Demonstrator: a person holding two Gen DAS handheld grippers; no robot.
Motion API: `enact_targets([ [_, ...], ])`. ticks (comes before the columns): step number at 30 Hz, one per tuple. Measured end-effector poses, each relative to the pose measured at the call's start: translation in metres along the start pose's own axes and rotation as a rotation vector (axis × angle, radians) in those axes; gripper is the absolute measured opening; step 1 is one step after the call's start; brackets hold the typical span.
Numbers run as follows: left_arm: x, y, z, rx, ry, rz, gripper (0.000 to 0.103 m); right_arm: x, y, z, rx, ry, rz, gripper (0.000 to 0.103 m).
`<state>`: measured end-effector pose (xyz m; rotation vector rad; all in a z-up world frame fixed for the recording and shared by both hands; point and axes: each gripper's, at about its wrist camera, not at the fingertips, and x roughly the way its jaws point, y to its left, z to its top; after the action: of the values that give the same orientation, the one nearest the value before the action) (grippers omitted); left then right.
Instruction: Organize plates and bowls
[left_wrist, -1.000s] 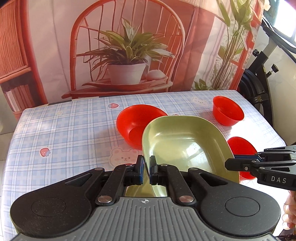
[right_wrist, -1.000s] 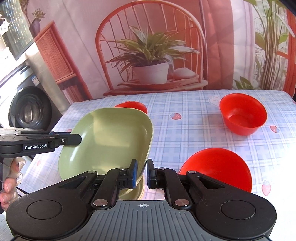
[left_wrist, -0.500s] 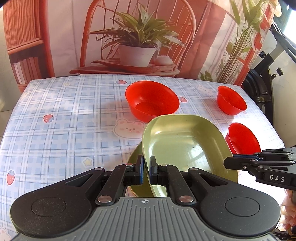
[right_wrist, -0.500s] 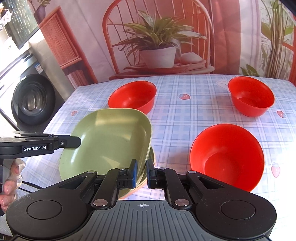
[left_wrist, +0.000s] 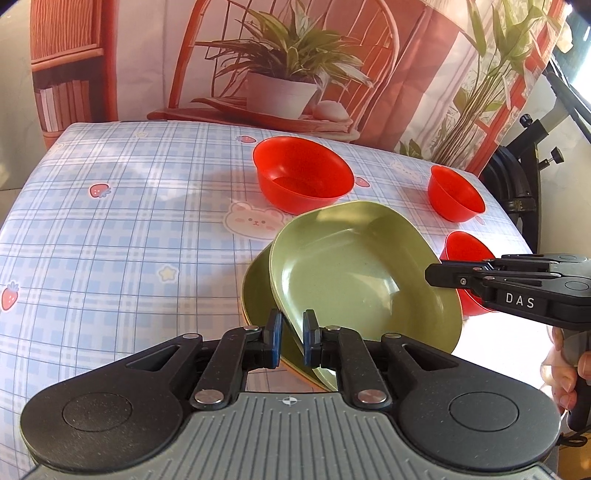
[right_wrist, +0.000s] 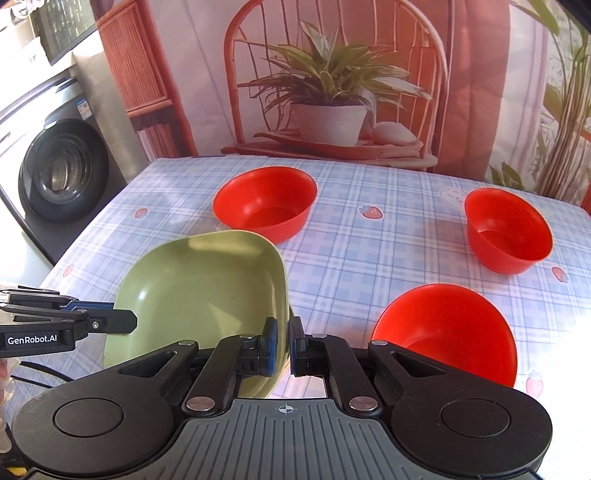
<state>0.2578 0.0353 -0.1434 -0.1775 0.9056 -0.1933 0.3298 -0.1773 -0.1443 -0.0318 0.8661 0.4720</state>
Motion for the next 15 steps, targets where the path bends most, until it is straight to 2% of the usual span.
enact_targets([
  [10,0.001,0.004,-0.011,-0.031,0.008,-0.021,0.015,0.019,0.015,0.018,-0.161,0.01,-0.033,0.004],
  [15,0.001,0.007,-0.011,-0.049,0.008,-0.027,0.016,0.026,0.021,0.021,-0.183,0.01,-0.045,0.004],
])
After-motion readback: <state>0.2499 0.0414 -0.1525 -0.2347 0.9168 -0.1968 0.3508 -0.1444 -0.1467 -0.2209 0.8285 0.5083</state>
